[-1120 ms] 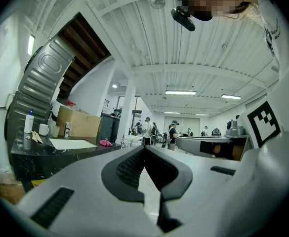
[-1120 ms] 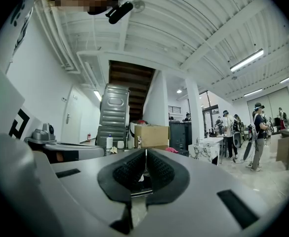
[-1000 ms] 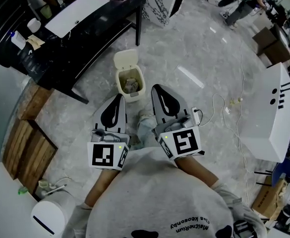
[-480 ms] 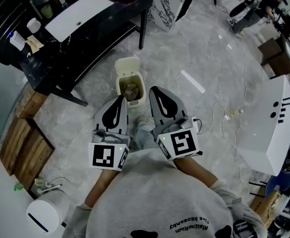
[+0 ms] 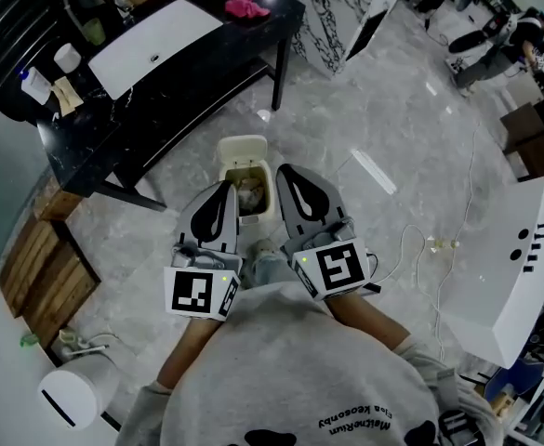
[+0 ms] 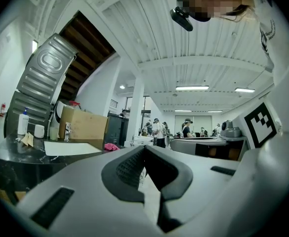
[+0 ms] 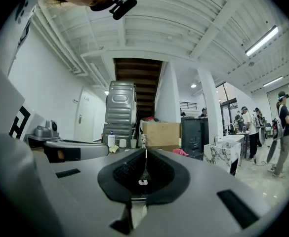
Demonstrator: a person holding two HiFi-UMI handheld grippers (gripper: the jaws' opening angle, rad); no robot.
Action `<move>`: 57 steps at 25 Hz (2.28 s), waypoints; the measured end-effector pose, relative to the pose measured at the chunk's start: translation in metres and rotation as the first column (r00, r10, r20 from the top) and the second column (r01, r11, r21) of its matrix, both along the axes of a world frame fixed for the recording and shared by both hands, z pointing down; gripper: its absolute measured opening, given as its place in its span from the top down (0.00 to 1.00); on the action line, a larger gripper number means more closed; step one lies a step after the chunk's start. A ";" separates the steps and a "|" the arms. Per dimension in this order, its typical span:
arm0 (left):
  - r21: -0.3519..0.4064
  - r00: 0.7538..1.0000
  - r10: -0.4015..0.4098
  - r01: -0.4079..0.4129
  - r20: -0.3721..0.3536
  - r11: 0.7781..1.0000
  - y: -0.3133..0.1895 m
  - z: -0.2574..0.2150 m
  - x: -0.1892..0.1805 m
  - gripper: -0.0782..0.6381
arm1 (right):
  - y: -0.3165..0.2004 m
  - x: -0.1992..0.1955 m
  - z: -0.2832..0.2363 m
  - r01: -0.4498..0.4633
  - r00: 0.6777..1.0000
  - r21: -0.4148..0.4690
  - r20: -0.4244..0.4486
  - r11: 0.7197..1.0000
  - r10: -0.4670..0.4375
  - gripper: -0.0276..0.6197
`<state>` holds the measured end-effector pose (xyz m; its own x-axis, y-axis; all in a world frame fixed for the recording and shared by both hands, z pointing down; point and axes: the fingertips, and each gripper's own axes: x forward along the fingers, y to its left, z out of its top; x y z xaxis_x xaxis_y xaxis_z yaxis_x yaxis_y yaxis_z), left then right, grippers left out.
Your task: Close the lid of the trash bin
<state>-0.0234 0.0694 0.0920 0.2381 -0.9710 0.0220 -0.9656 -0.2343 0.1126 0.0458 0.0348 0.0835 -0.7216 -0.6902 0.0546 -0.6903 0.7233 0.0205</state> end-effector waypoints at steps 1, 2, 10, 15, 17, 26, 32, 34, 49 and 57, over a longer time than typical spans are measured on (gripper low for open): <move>0.000 1.000 -0.006 0.006 0.000 1.000 -0.006 -0.001 0.001 0.86 | -0.007 0.002 0.000 0.009 1.000 -0.001 0.000 1.000 -0.009 0.91; -0.001 1.000 -0.011 0.011 -0.001 1.000 -0.012 -0.001 0.003 0.86 | -0.013 0.004 0.001 0.016 1.000 -0.005 0.002 1.000 -0.016 0.91; -0.030 1.000 -0.022 0.022 0.001 0.999 -0.042 0.015 0.003 0.86 | -0.046 0.005 0.019 0.055 0.998 -0.046 -0.005 0.997 -0.055 0.91; -0.030 1.000 0.004 -0.003 0.021 1.000 -0.067 0.029 -0.001 0.86 | -0.067 0.001 0.029 0.074 0.997 -0.023 -0.007 0.997 -0.075 0.91; -0.033 1.000 0.014 -0.013 0.027 0.999 -0.076 0.037 -0.002 0.86 | -0.076 -0.004 0.025 0.079 0.997 0.014 0.012 0.997 -0.080 0.91; -0.041 0.997 0.064 -0.062 0.042 0.997 -0.117 0.074 -0.017 0.86 | -0.108 -0.022 0.064 0.088 0.996 -0.001 -0.015 0.996 -0.088 0.91; -0.058 0.992 0.103 -0.099 0.067 0.993 -0.141 0.115 -0.038 0.86 | -0.134 -0.043 0.104 0.102 0.992 -0.023 -0.075 0.995 -0.103 0.91; -0.063 0.991 0.111 -0.106 0.069 0.992 -0.146 0.129 -0.045 0.86 | -0.141 -0.049 0.119 0.114 0.989 -0.027 -0.090 0.993 -0.116 0.91; -0.126 0.984 0.174 -0.167 0.047 0.978 -0.179 0.223 -0.066 0.86 | -0.170 -0.077 0.238 0.212 0.918 -0.091 -0.324 0.973 -0.231 0.91; -0.157 0.979 0.196 -0.186 0.052 0.970 -0.195 0.263 -0.074 0.86 | -0.183 -0.084 0.280 0.221 0.896 -0.119 -0.366 0.968 -0.250 0.91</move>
<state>-0.0976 -0.1259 0.3547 0.4119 -0.8919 0.1868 -0.9112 -0.4004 0.0975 -0.0382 -0.1484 0.3637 -0.7785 -0.4862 0.3970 -0.4506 0.8732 0.1857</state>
